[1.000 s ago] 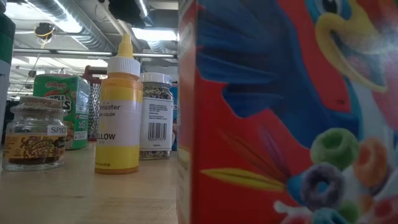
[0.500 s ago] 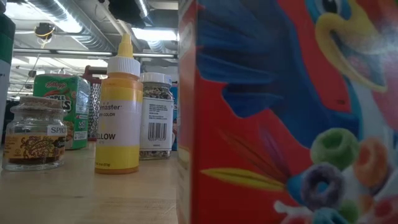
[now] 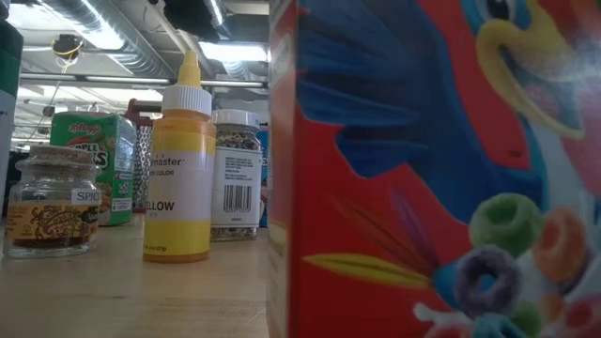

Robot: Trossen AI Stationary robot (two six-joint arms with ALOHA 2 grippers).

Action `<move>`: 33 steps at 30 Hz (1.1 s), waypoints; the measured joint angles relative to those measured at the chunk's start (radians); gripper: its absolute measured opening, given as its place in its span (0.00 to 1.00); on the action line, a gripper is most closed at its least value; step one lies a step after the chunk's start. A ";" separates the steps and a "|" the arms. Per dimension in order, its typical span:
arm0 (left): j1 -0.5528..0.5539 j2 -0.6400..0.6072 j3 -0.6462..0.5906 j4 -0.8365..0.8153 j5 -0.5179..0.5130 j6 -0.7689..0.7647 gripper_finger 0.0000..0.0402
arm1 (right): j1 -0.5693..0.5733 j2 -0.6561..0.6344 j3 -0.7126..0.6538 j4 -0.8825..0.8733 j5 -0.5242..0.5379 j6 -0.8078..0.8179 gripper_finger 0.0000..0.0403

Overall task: Pick & Place Kitchen Items
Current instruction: Put the red food coloring bottle into the middle black transparent bin

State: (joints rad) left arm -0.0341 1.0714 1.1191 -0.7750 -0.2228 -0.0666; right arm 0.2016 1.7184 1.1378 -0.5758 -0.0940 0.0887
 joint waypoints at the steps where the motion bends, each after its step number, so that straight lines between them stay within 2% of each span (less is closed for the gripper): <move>1: 0.000 0.000 0.000 0.000 0.000 0.000 0.74 | 0.000 0.000 0.000 0.000 0.000 0.000 0.41; 5: 0.000 0.000 0.000 0.000 0.000 0.000 0.74 | 0.000 0.000 0.000 0.000 0.000 -0.004 0.37; 14: 0.000 0.000 0.000 0.000 0.000 0.000 0.74 | 0.000 0.000 0.001 0.000 0.000 -0.028 0.37; 17: 0.000 0.000 0.000 0.000 0.000 0.000 0.74 | 0.000 0.000 0.035 -0.065 0.005 -0.030 0.37; 24: 0.000 0.000 0.000 0.000 0.000 0.000 0.74 | 0.000 0.000 0.209 -0.293 0.068 -0.062 0.37; 30: 0.000 0.000 0.000 -0.014 0.000 -0.002 0.74 | -0.024 0.000 0.436 -0.558 0.190 -0.092 0.37; 33: 0.000 0.000 0.000 -0.024 0.000 -0.009 0.74 | -0.053 0.000 0.545 -0.631 0.215 -0.145 0.37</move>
State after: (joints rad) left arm -0.0341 1.0714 1.1191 -0.7992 -0.2228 -0.0759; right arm 0.1484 1.7184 1.6829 -1.2067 0.1207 -0.0567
